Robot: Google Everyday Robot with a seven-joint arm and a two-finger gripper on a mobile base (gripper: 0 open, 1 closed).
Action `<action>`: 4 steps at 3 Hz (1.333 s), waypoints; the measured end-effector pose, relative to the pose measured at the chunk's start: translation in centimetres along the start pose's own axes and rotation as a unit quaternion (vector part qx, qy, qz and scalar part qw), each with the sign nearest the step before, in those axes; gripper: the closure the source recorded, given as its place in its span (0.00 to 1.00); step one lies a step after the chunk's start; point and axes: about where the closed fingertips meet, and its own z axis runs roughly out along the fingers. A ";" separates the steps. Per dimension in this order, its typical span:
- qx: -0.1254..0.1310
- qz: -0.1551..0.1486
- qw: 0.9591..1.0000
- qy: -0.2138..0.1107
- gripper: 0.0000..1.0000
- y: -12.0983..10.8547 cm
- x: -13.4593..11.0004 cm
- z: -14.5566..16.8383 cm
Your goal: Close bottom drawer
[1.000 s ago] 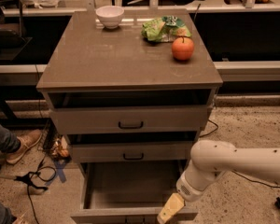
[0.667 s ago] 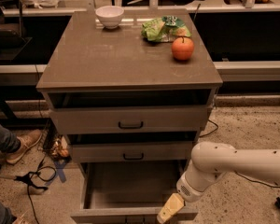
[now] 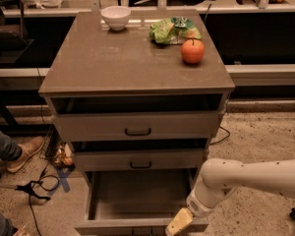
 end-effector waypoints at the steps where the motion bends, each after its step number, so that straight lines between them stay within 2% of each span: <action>1: -0.023 0.038 0.999 -0.008 0.18 -2.9 1.1 4.6; 2: -0.050 0.084 0.995 -0.009 0.49 -6.1 3.3 11.3; 3: -0.048 0.103 0.994 0.001 0.72 -7.7 3.5 16.3; 4: -0.042 0.116 0.992 -0.008 0.95 -9.7 2.5 21.2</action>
Offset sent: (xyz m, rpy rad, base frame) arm -0.0247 -0.0378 -0.1786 0.0988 0.1327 -0.2312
